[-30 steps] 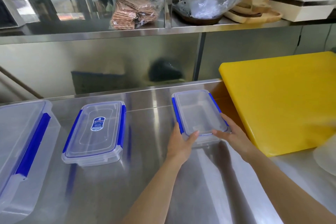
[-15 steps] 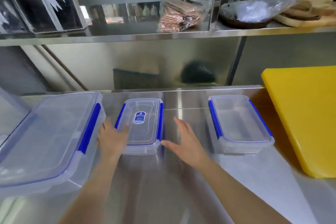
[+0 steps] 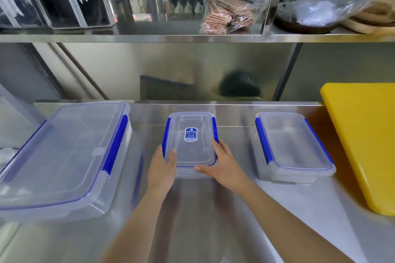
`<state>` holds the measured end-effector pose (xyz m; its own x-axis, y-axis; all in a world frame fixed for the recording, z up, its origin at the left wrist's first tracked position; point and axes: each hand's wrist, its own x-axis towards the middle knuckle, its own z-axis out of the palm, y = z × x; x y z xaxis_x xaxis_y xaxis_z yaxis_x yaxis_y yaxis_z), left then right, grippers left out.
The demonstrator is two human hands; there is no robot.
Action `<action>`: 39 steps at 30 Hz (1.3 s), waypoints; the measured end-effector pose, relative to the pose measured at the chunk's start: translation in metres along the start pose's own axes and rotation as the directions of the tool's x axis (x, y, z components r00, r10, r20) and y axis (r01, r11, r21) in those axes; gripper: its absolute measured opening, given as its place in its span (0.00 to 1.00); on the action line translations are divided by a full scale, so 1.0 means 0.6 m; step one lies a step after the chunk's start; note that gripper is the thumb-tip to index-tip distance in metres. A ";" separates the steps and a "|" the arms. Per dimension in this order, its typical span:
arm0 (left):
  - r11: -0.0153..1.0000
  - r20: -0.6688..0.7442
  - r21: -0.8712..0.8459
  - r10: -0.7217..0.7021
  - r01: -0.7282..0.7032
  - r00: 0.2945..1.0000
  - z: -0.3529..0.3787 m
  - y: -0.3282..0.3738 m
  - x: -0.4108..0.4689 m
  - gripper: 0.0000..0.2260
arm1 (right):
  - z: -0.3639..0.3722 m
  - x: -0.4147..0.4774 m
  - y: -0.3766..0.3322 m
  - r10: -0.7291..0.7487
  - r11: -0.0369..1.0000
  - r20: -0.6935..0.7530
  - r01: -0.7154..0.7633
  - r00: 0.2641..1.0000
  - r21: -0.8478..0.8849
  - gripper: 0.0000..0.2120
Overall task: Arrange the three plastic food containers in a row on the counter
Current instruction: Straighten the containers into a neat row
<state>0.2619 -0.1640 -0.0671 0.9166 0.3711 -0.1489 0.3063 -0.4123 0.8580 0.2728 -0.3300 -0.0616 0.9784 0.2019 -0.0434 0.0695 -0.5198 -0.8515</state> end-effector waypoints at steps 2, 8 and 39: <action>1.000 0.003 0.024 0.008 -0.008 1.000 0.010 0.005 -0.004 0.19 | -0.008 -0.005 0.003 -0.005 1.000 -0.005 0.005 1.000 -0.013 0.40; 0.999 0.021 0.047 0.021 -0.022 1.000 0.005 0.001 0.001 0.17 | -0.003 -0.012 -0.003 0.006 0.999 -0.001 -0.006 1.000 -0.054 0.41; 0.737 -0.329 0.610 -0.100 0.292 0.939 -0.406 -0.139 0.064 0.34 | 0.253 -0.014 -0.253 0.187 0.868 0.357 -0.324 0.915 0.375 0.26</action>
<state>0.2091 0.0875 -0.0248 0.7455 0.6634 -0.0634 0.6500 -0.7028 0.2890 0.2244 -0.1266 -0.0112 0.8392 0.3836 -0.3856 -0.3297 -0.2051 -0.9215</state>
